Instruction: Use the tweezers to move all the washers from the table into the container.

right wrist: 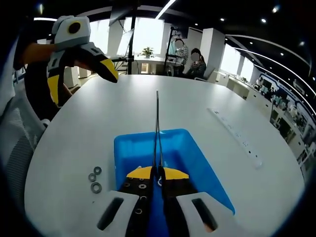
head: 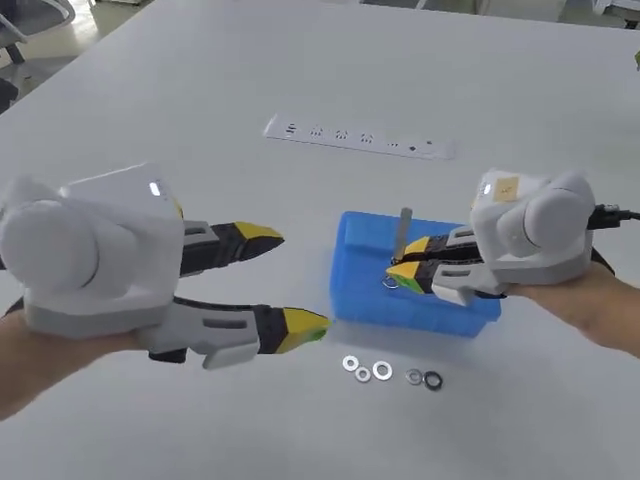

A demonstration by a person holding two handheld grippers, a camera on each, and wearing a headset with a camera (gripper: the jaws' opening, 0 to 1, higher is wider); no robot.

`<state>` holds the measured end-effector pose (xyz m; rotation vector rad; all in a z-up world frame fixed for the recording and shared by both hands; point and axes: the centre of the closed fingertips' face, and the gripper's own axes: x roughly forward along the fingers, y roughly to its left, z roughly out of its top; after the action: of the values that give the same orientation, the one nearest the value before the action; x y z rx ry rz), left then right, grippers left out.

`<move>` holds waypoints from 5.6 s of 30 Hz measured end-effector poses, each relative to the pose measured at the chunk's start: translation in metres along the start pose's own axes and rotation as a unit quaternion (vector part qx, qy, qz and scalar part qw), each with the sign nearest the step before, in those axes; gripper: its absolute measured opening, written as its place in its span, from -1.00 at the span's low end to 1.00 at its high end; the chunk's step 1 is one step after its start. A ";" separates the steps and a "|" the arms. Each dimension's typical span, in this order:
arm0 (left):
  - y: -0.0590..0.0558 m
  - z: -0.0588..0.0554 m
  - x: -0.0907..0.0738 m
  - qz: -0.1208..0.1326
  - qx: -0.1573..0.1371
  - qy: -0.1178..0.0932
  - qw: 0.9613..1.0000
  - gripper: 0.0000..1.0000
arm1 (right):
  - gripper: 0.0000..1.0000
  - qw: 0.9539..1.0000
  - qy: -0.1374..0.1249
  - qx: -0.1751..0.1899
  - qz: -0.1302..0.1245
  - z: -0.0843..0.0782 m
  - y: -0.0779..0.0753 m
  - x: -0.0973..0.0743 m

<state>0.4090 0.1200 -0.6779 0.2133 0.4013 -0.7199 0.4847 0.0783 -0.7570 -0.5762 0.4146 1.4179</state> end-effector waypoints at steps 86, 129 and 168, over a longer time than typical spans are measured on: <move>-0.031 0.083 0.020 -0.175 0.210 -0.005 0.962 -0.91 | -0.22 0.990 -0.078 0.019 -0.118 0.014 0.011 -0.095; -0.082 -0.005 0.025 -0.217 0.173 0.053 0.959 -0.91 | 0.67 0.990 -0.050 0.116 -0.057 -0.053 0.102 -0.105; -0.078 -0.009 0.023 -0.254 0.146 0.074 0.953 -0.91 | -0.20 0.994 -0.051 0.037 0.088 0.011 0.119 -0.011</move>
<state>0.3698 0.0520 -0.7000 0.4538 0.4989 -1.2788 0.3649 0.0829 -0.7571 -0.4129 0.4415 1.5871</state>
